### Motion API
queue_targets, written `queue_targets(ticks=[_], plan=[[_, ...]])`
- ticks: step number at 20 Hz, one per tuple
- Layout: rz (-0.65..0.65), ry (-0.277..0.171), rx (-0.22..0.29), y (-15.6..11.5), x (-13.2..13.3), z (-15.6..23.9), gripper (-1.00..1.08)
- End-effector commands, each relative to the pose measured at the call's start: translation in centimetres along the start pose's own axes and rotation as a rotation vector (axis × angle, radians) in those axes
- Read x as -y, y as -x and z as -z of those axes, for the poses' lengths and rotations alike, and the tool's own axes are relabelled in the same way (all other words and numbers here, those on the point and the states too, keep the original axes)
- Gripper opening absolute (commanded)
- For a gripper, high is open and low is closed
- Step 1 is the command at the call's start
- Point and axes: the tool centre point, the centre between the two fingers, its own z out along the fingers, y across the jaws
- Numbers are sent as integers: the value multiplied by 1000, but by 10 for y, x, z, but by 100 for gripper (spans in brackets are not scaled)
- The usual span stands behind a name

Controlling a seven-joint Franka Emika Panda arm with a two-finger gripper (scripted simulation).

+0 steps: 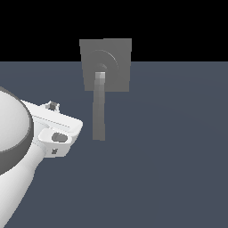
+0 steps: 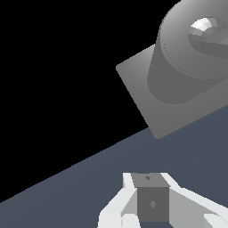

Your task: Turn on the faucet by rotating a designated handle.

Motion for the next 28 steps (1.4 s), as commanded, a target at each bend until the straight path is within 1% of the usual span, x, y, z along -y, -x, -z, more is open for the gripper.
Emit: queue_targets(ticks=[1,6,9,11,18,28], plan=[[136,41,56,13,-32,9,-100],[321,98,137,27,-79,24,-100],[390,119,168,31,-97,30,-100],[418,128,181,32,-104,33,-100],[431,132,187,33,-108,34,-100],[432,132,188,15,-139,37,-100]])
